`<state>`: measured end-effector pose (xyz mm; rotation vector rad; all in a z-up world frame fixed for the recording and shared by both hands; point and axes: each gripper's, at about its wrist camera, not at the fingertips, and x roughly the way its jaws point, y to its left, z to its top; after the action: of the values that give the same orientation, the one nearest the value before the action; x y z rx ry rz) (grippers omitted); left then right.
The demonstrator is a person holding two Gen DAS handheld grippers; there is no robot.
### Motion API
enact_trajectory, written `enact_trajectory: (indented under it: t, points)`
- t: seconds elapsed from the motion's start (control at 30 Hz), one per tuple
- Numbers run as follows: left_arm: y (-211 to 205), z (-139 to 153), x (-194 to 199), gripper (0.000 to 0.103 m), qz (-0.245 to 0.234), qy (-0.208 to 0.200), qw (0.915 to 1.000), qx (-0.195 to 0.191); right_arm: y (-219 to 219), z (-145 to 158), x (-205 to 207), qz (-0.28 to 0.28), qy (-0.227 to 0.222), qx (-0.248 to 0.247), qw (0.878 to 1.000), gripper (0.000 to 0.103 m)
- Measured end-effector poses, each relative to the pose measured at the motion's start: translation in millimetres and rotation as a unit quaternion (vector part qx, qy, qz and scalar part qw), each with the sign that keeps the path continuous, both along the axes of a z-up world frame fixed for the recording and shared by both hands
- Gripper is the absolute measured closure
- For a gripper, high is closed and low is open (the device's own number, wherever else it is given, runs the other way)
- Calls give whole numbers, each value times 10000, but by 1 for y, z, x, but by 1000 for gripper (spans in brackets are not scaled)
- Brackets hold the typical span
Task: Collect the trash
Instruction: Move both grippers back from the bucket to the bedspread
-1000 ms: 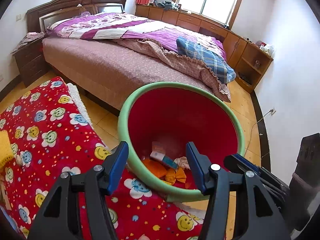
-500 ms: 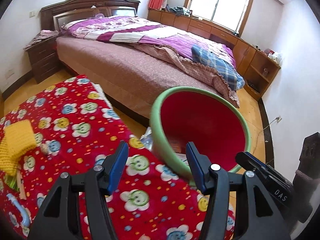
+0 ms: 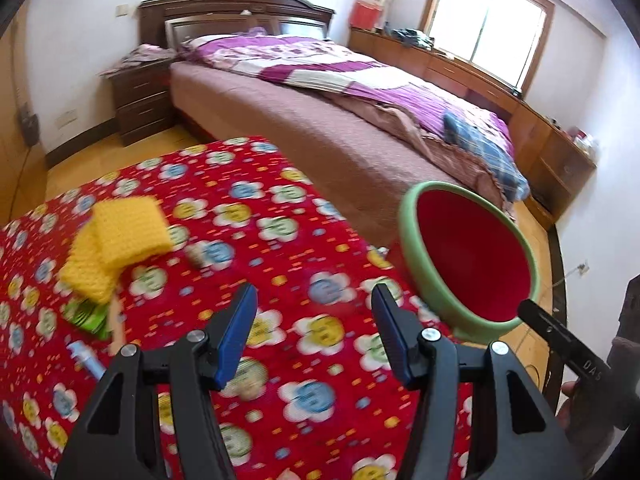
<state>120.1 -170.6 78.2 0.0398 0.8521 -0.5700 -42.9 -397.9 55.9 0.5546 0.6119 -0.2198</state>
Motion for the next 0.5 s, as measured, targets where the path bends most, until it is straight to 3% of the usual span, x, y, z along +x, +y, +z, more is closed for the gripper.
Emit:
enact_trajectory:
  t: [0.5]
  points:
    - [91, -28, 6, 44, 1164, 108, 9921, 458, 37, 1, 6, 382, 98, -87, 9992, 56]
